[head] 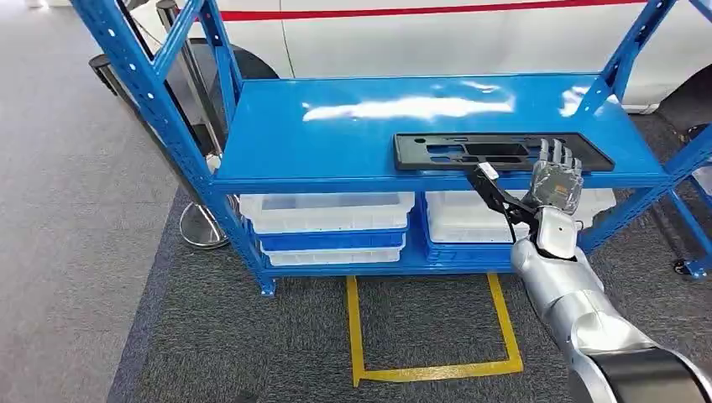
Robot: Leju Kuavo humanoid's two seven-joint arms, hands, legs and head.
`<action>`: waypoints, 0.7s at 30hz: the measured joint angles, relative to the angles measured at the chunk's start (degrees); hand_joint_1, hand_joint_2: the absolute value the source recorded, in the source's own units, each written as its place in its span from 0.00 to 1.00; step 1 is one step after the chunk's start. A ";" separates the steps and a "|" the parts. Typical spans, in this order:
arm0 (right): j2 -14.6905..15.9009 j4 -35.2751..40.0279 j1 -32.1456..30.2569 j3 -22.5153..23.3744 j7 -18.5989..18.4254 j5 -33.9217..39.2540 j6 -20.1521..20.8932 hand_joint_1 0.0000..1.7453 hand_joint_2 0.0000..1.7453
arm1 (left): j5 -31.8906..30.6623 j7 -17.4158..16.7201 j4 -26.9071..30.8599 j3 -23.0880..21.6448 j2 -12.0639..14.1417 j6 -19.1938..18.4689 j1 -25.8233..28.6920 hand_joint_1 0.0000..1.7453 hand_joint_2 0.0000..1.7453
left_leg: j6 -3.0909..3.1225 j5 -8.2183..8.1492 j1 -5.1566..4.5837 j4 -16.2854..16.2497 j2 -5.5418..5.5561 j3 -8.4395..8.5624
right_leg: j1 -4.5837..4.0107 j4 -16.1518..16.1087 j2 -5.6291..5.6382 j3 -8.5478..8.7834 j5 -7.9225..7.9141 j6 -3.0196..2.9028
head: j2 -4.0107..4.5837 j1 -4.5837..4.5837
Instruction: Take the parts from the cabinet and place them on the table.
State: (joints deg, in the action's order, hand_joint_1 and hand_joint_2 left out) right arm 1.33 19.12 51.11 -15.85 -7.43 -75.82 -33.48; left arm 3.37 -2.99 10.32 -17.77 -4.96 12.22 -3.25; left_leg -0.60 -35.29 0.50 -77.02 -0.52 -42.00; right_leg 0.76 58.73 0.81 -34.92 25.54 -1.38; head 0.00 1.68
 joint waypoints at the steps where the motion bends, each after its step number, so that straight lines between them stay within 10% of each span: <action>1: 0.00 0.00 -0.10 0.00 -0.02 -0.02 0.00 0.00 1.00 | 0.00 0.00 0.00 0.00 0.00 -0.02 0.06 0.00 0.00 | 0.02 0.71 0.00 -0.37 0.01 -0.58 | 0.00 0.02 0.33 0.08 0.09 0.02 | 0.00 0.00; 3: 0.00 0.00 -0.15 0.02 -0.02 -0.02 0.00 0.00 1.00 | -0.02 0.00 0.00 0.00 0.00 -0.02 -0.01 0.00 0.00 | 0.39 7.06 0.03 7.43 0.09 2.13 | 0.00 0.18 1.28 0.64 0.54 0.28 | 0.00 -0.02; 4: 0.00 0.00 -0.08 0.02 0.00 -0.02 0.00 0.00 0.00 | -0.04 0.00 0.00 0.00 0.00 0.00 -0.05 0.00 0.00 | 0.70 10.09 0.03 12.61 0.51 4.24 | 0.00 0.29 1.56 0.92 0.86 0.44 | 0.00 0.00; 7: -0.09 0.00 0.05 0.02 -0.39 -0.53 0.02 0.00 0.00 | -0.11 0.00 -0.09 0.00 0.02 0.00 -0.18 0.00 0.00 | 1.39 10.10 -0.28 17.91 1.38 6.55 | -0.19 0.66 2.03 0.40 1.17 1.19 | 0.00 -0.02; 8: -0.04 -0.02 -0.07 0.02 -0.54 -0.82 0.19 0.00 1.00 | -0.22 0.00 -0.09 0.00 0.02 0.00 -0.22 0.00 0.00 | 1.51 10.15 -0.32 17.86 1.39 6.36 | 0.01 0.49 2.07 0.39 1.08 1.46 | 0.00 -0.13; 12: -0.02 0.07 -0.16 0.02 0.50 -2.12 0.81 0.00 1.00 | -0.37 0.07 -0.11 0.02 0.02 -0.02 -0.17 0.00 0.00 | 2.87 10.49 0.12 19.57 0.97 7.80 | -0.07 2.25 0.35 0.06 2.75 2.55 | 0.00 -0.40; 16: -0.35 0.02 -1.15 0.00 4.01 -3.54 0.90 0.00 1.00 | -0.42 0.22 -0.11 0.02 -0.02 -0.17 -0.20 0.00 0.00 | 3.18 10.07 0.12 19.52 0.96 8.10 | 0.27 17.77 -0.30 -8.68 8.14 3.39 | 0.00 -0.44; 18: -0.85 0.00 -2.04 -0.02 6.77 -3.56 0.83 0.00 1.00 | -0.42 0.33 -0.11 0.02 -0.04 -0.24 -0.07 0.00 0.00 | 2.97 9.64 0.13 19.42 0.95 8.54 | 0.53 13.83 -0.50 -7.66 4.08 3.39 | 0.00 -0.42; 20: -1.35 0.00 -2.22 -0.07 9.24 -3.58 0.76 0.00 1.00 | -0.44 0.52 -0.11 0.02 -0.07 -0.28 -0.15 0.00 0.00 | 2.60 8.98 0.13 19.21 0.88 9.31 | 0.55 3.46 -0.85 -2.78 -1.57 3.05 | 0.00 -0.42; 21: -1.60 0.00 -2.30 -0.15 9.99 -3.80 0.76 0.00 1.00 | -0.44 0.57 -0.11 0.02 -0.04 -0.28 -0.17 0.00 0.00 | 2.21 8.66 -0.14 19.11 0.88 9.40 | 0.24 1.15 -1.04 -1.38 -1.08 2.89 | 0.00 -0.44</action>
State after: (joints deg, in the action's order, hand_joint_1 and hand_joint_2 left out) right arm -0.26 19.12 48.81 -16.00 2.56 -79.63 -32.72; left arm 2.93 -2.43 10.21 -17.75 -5.01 11.93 -3.42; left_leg 1.61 -26.63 0.36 -57.91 0.36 -32.60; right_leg 1.00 59.88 -0.23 -36.30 24.46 1.51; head 0.00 1.25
